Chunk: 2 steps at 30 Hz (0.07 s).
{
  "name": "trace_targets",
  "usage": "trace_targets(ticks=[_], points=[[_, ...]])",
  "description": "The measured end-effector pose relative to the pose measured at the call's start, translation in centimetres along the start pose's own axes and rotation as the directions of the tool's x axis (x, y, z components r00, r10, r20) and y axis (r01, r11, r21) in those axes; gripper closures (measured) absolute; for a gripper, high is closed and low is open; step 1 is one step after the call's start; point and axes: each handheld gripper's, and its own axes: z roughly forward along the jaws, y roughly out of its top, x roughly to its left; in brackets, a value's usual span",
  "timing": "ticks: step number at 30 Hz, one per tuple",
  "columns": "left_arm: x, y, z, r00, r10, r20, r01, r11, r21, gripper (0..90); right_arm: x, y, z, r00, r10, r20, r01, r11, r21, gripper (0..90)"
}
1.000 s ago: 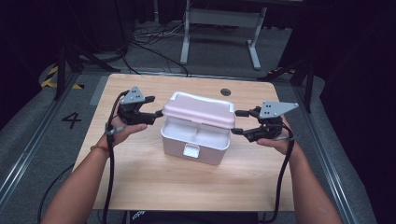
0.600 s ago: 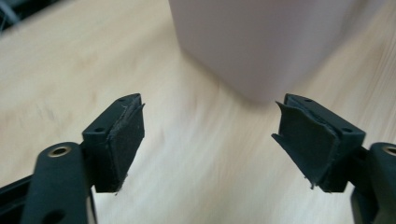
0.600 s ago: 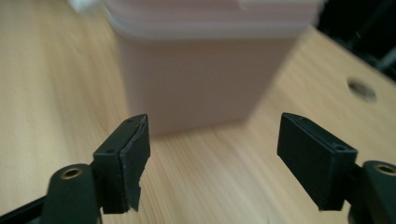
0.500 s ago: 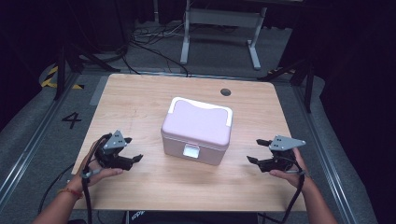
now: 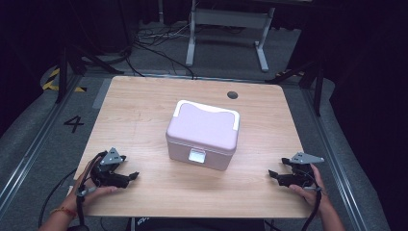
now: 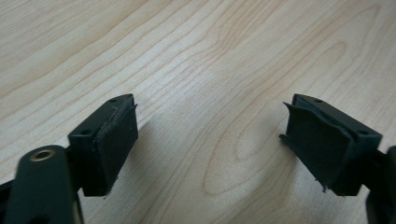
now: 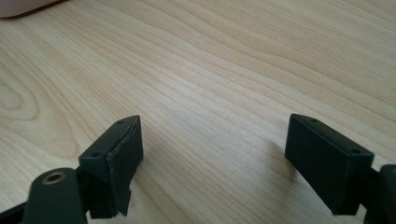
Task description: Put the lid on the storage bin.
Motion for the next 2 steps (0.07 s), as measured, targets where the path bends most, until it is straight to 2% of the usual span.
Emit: trace_targets(ticks=[2], points=[[0.02, 0.01, 0.04, 1.0, -0.004, 0.002, 0.004, 1.0, 0.001, 15.8, -0.08, 0.03, 0.1, 0.9999, 0.012, 0.001, -0.012, 1.0, 0.006, 17.6]])
